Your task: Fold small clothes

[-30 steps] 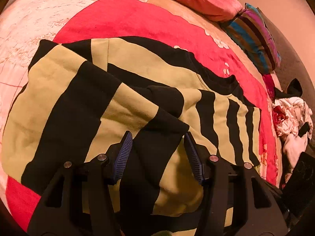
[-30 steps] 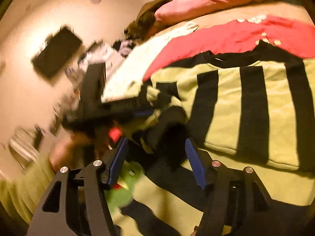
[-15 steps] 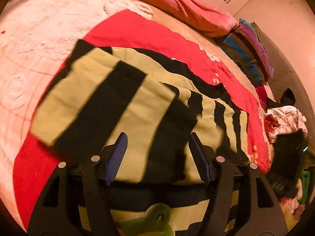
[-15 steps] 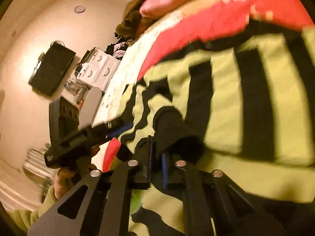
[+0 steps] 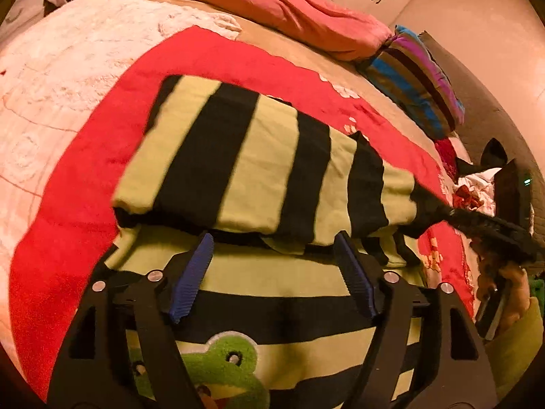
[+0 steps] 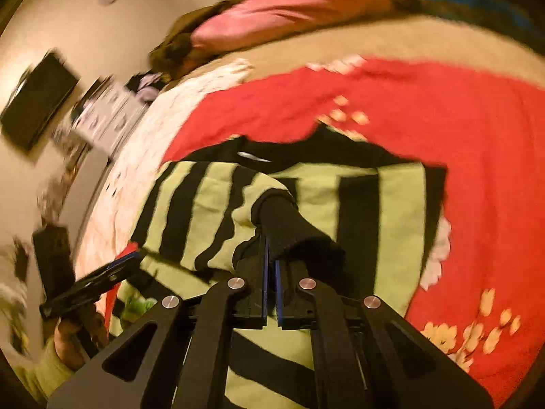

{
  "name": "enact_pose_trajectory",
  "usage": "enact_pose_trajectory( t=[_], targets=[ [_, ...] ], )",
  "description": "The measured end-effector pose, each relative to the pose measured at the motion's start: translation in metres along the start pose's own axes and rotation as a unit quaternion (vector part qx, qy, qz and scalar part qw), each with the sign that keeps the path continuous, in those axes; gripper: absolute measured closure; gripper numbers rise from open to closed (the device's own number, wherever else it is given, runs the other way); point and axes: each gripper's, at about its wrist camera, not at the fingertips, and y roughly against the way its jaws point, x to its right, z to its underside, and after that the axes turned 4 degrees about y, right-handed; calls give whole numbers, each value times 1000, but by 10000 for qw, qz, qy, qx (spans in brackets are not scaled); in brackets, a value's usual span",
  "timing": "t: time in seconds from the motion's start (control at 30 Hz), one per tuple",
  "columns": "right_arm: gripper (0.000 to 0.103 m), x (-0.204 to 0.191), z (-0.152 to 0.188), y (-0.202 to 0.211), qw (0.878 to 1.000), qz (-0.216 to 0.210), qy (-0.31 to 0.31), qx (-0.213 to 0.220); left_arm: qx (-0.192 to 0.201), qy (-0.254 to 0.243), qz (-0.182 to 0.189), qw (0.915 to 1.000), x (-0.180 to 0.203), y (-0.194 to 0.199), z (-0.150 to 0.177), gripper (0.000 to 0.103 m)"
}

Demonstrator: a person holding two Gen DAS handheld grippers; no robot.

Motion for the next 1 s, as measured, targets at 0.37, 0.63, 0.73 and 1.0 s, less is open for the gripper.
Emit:
enact_pose_trajectory(
  t=[0.37,0.63,0.73,1.0],
  targets=[
    [100,-62,-26,50,9866,-1134,312,1127,-53,-746,116,9971,29,-8,18,37],
    [101,-127,-83,104,9714,-1196,1085,1741,393,-1641,174,9855,87,-42,14,29],
    [101,-117,-83,108,9738,-1040,995,1758,678,-1372,-409,9874,73,-52,-9,28],
    [100,-65,-58,71,9865,-632,438,1444,390,158,-870,9953,-25,-41,-17,26]
  ],
)
